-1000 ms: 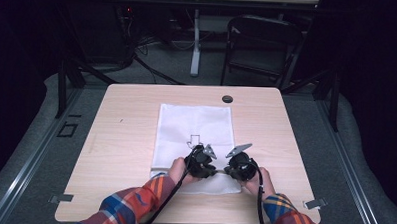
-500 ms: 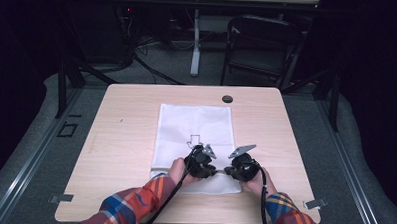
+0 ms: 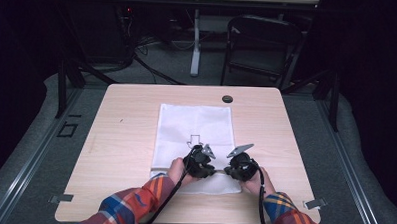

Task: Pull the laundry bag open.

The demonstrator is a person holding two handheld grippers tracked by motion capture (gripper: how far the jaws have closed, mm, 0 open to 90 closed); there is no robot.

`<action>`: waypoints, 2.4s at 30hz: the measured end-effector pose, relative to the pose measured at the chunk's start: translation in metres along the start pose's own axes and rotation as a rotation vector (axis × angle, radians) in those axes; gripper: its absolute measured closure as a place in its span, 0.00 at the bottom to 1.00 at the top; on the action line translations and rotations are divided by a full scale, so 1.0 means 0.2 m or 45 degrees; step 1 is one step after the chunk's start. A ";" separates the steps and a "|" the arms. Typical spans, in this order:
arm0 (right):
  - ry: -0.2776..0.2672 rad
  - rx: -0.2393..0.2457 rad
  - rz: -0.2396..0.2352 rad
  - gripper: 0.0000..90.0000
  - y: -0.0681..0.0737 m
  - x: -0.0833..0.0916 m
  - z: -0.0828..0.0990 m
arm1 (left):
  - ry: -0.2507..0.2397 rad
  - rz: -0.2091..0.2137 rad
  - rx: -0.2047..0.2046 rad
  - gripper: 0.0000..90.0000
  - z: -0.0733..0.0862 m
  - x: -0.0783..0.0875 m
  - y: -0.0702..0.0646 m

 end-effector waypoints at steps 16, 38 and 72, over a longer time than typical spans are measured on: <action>0.009 0.003 0.009 1.00 0.00 0.00 0.00 | 0.008 0.010 0.012 0.90 0.02 0.02 0.01; 0.010 -0.018 -0.010 1.00 -0.01 0.00 0.00 | 0.041 0.013 0.048 0.90 0.07 0.05 0.04; 0.019 -0.021 -0.011 1.00 -0.01 0.00 0.00 | 0.052 -0.014 0.129 0.90 0.23 0.13 0.10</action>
Point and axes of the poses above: each handheld gripper's, and its own axes: x roughly backward along the jaws, z roughly out of its underside, y roughly to its left, the point moved 2 cm from there along -x, roughly forward along the jaws, and after that the axes turned 14 degrees about y, right-handed, at the moved point
